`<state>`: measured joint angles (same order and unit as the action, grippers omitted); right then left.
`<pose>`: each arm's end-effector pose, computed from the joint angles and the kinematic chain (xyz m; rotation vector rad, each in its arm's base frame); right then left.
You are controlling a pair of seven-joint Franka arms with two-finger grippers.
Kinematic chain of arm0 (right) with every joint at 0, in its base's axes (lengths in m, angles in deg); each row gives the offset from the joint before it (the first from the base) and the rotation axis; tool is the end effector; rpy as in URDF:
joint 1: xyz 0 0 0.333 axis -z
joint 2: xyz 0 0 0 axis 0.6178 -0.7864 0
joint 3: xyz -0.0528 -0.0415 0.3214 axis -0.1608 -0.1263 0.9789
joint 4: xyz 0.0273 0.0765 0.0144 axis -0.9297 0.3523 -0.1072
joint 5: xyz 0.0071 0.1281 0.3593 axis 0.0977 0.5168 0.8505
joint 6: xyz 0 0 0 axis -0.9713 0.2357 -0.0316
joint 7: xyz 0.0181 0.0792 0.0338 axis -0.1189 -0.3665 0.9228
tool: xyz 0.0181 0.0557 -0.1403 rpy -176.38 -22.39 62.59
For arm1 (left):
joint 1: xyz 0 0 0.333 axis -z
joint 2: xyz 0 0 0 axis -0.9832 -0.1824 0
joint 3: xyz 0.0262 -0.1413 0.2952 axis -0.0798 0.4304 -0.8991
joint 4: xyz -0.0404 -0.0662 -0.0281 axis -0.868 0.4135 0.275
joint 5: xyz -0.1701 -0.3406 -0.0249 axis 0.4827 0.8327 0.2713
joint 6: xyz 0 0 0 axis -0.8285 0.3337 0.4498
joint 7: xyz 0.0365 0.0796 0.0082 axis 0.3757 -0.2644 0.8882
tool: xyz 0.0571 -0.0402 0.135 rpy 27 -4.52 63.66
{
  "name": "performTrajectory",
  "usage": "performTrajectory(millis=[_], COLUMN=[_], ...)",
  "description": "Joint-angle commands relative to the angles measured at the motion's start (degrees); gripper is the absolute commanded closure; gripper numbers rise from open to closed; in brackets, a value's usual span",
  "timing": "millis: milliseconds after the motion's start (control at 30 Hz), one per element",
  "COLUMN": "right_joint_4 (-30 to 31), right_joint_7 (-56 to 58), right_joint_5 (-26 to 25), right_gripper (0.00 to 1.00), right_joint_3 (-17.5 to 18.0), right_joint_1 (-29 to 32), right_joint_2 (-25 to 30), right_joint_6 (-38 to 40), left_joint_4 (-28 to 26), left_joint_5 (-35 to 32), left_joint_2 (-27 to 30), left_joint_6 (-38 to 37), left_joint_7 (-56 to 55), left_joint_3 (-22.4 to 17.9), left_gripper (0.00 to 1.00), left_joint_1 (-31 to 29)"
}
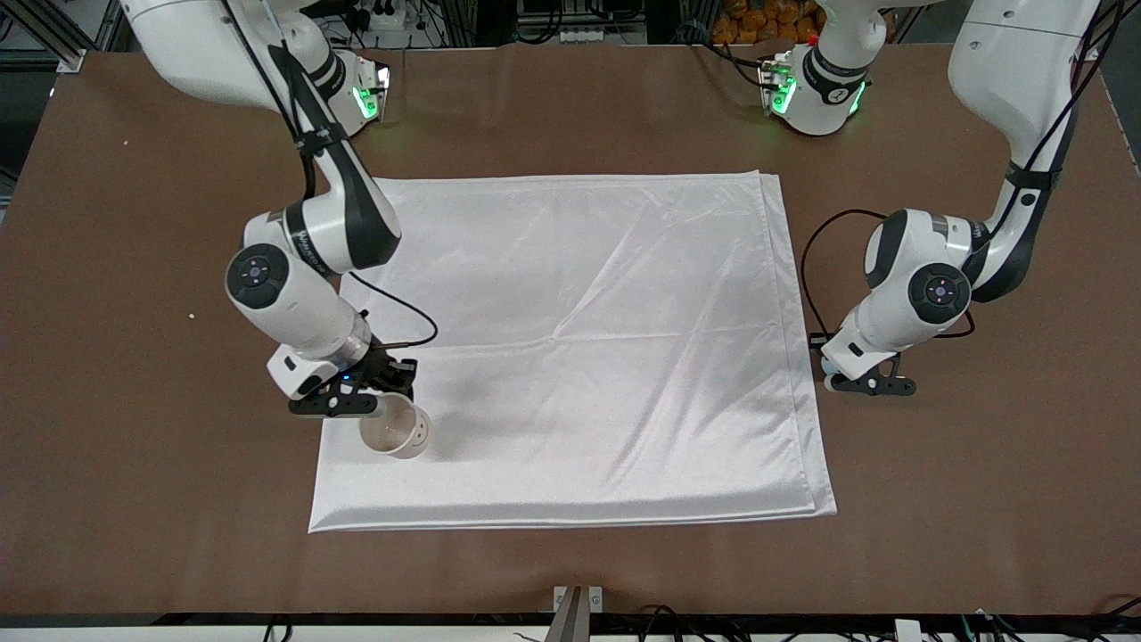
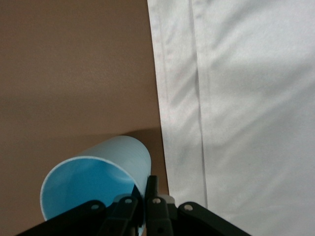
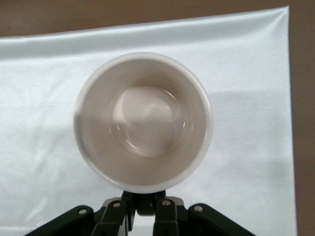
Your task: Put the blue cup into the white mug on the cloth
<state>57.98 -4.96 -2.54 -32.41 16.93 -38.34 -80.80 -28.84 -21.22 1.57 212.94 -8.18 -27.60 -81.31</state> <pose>0.6375 0.2434 0.3033 -3.0142 0.0415 -0.1954 0.5889 -0.0894 0.2182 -3.0884 0.1573 0.0846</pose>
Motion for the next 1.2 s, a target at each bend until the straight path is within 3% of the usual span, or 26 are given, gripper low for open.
performTrajectory(millis=[0,467,900,1167], right_joint_4=[-1.69,-4.15,-7.93,-10.3], right_joint_7=[-3.6,-3.69,-3.42,-3.25], right_joint_5=[-0.16,-0.68,-3.23,-6.05], right_gripper=[1.0,1.0,1.0,1.0], right_joint_3=[-0.11,-0.11,-0.2,-0.11], right_joint_1=[-3.3,-11.73,-18.68,-20.09], right_joint_2=[-0.18,-2.81,-8.7,-12.22], right_joint_6=[0.96,0.96,1.05,0.96], left_joint_4=[0.93,8.22,24.39,25.72], left_joint_5=[-1.12,-0.94,-0.41,-0.24], left_joint_2=[3.29,7.87,9.36,13.75], left_joint_6=[-3.72,-17.6,-40.28,-43.89], left_joint_7=[-1.27,-1.01,-1.01,-0.92], left_joint_3=[0.45,0.63,3.18,4.5], left_gripper=[1.0,1.0,1.0,1.0], left_joint_1=[-0.2,0.24,0.24,0.24])
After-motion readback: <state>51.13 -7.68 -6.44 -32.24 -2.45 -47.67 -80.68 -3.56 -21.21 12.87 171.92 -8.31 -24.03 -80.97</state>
